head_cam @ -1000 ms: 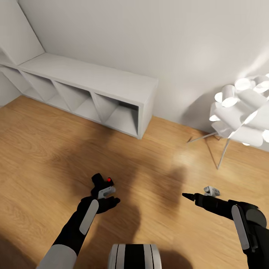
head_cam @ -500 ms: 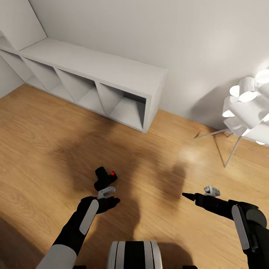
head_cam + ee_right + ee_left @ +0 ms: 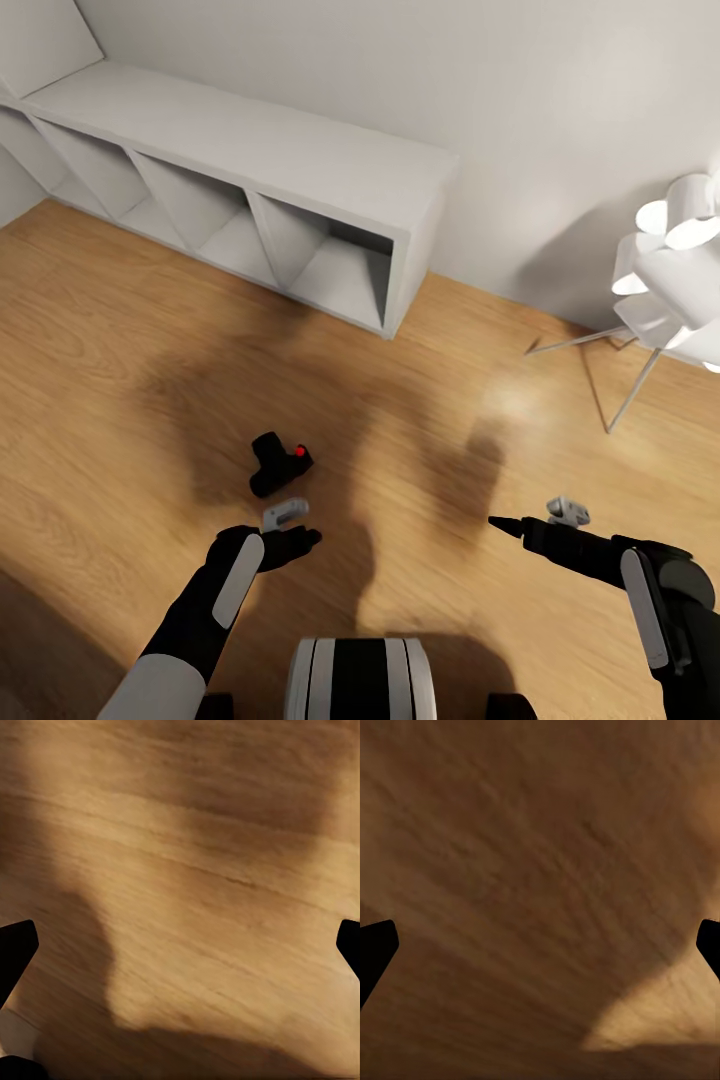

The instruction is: Attach the digital camera to the camera tripod in the bedroom.

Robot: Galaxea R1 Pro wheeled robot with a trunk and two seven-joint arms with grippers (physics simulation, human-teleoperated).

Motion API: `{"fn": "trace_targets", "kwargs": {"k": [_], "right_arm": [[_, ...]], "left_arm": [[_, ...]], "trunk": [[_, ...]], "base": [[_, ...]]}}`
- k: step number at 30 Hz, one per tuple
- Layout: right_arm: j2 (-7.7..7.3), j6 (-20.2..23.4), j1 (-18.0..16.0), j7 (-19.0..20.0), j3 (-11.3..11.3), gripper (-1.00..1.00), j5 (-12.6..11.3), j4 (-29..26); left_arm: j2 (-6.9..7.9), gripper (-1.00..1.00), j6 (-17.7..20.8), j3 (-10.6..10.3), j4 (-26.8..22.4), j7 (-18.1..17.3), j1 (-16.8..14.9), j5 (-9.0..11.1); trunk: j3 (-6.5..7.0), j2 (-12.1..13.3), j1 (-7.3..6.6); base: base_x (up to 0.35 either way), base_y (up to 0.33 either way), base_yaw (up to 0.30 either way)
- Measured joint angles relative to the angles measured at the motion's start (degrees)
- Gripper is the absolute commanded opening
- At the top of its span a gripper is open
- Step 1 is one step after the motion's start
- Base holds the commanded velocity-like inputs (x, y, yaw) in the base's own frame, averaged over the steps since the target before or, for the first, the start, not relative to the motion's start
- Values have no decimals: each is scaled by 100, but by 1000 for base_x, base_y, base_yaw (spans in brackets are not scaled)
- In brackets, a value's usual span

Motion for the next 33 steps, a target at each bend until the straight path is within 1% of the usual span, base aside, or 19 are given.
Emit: {"fn": "trace_targets", "kwargs": {"k": [19,33], "right_arm": [[-7,9,0,16,-3,100,-1,-27],[-8,28,0,31,4,100,12,-80]], "left_arm": [[0,100,0,0,-14,6,0,0],[0,100,4,-18,-321,7,0,-8]], "trunk": [[-421,-25,49],[-731,-44,85]], "base": [[0,0,0],[0,0,0]]}}
